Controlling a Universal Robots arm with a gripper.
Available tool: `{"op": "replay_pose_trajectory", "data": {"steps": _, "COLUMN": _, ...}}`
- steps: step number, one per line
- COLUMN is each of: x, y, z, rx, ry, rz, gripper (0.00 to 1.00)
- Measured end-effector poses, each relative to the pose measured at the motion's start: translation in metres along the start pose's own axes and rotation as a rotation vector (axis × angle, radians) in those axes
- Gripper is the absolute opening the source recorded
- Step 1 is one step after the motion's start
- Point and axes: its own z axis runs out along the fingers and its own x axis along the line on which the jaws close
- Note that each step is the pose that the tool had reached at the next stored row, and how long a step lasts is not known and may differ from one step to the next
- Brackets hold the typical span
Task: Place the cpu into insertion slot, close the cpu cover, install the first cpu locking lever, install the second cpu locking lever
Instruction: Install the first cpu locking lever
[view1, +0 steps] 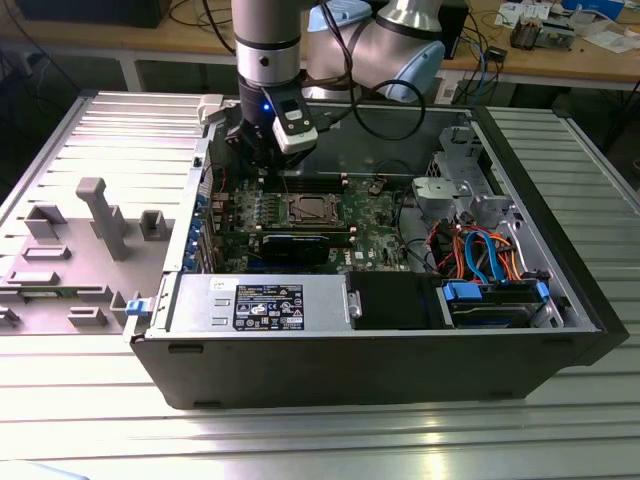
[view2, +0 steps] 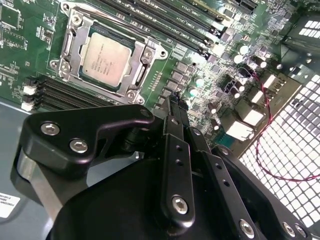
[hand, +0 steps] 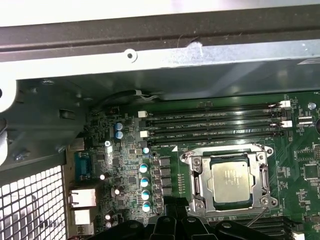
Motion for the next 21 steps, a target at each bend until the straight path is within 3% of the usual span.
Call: {"op": "replay_pose_trajectory", "data": {"steps": 21, "x": 0.0104, "y": -0.0007, "z": -0.0001, "rx": 0.0000, "ry": -0.0002, "rz": 0.000, "gripper": 0.11}}
